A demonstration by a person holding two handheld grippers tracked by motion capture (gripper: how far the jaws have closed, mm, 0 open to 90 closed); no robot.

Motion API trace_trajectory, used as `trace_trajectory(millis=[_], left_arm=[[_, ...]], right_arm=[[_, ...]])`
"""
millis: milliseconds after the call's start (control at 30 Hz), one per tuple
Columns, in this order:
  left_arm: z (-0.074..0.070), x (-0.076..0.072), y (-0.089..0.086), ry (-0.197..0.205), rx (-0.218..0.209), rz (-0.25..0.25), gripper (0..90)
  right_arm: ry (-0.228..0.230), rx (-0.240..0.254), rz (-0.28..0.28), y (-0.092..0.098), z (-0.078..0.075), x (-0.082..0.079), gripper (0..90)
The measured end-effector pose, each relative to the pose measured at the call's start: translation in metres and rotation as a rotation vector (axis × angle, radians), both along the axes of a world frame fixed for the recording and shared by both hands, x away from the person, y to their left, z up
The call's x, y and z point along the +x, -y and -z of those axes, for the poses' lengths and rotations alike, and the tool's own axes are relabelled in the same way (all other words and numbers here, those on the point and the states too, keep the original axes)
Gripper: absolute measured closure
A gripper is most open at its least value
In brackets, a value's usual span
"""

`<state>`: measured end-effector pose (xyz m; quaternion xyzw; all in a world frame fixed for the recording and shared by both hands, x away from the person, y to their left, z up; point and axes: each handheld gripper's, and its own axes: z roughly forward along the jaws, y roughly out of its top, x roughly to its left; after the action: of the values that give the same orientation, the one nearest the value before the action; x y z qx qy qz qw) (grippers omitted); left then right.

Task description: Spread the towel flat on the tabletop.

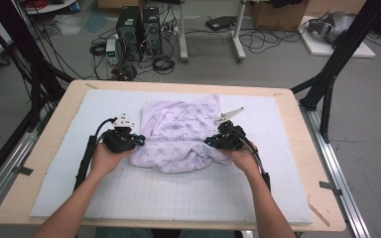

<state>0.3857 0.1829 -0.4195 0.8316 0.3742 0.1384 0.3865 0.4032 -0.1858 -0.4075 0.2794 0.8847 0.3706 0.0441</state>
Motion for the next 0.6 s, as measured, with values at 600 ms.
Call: trace_trajectory(millis=[600], left_arm=[[-0.030,-0.040,-0.021,0.053,-0.038,0.033,57.4]], right_arm=[[0.112,0.104,-0.037,0.018,-0.040,-0.034,69.0]])
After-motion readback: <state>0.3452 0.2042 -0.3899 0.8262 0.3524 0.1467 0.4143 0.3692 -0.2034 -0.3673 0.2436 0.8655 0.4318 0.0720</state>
